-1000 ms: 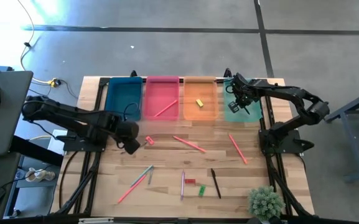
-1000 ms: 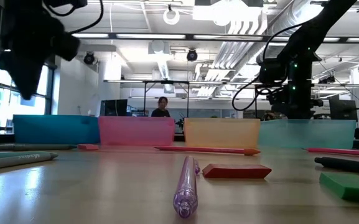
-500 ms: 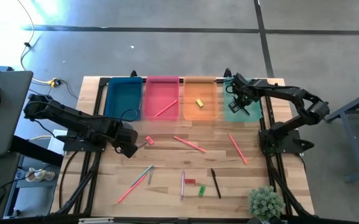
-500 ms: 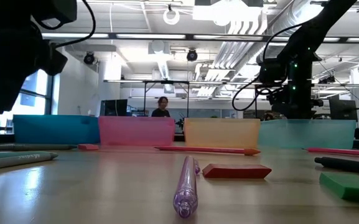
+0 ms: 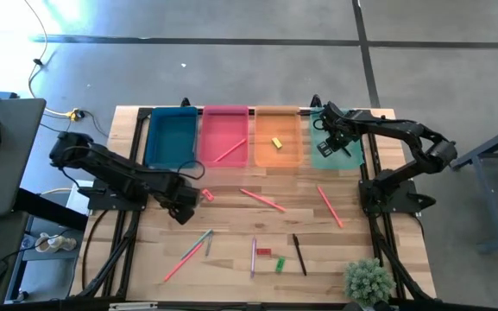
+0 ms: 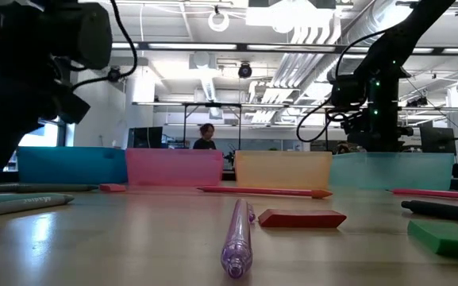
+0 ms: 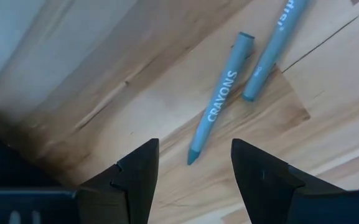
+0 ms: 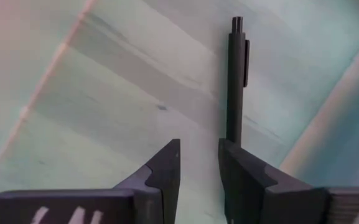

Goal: Sort crayons/erasers/pens/pencils in bins

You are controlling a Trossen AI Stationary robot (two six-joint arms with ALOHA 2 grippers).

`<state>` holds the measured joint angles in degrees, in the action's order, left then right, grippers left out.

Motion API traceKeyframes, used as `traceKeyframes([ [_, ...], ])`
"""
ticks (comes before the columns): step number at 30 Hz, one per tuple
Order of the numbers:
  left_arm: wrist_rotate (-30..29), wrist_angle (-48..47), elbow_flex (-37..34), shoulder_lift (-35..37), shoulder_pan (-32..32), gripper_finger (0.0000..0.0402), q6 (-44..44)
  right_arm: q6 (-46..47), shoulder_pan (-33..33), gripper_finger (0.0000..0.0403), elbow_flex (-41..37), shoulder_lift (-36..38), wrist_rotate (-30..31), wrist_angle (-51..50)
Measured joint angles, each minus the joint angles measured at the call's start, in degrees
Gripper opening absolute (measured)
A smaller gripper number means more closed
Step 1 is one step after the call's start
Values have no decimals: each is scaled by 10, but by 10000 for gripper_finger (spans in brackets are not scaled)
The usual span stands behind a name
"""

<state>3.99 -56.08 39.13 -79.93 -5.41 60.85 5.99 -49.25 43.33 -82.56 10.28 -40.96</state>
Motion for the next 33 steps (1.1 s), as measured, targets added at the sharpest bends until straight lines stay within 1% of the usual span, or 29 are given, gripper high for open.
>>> traceKeyframes([
  [9,7,27,0,-53,1,188,-1,0,0,99,0,0,0,0],
  [13,15,34,3,-73,2,176,-27,0,0,99,0,0,0,0],
  [18,32,38,3,-88,10,139,-51,0,0,99,0,0,0,-1],
  [29,42,42,3,-92,36,28,-76,-11,0,99,0,0,0,-22],
  [33,34,39,3,-92,42,6,-77,-11,0,99,0,0,0,-28],
])
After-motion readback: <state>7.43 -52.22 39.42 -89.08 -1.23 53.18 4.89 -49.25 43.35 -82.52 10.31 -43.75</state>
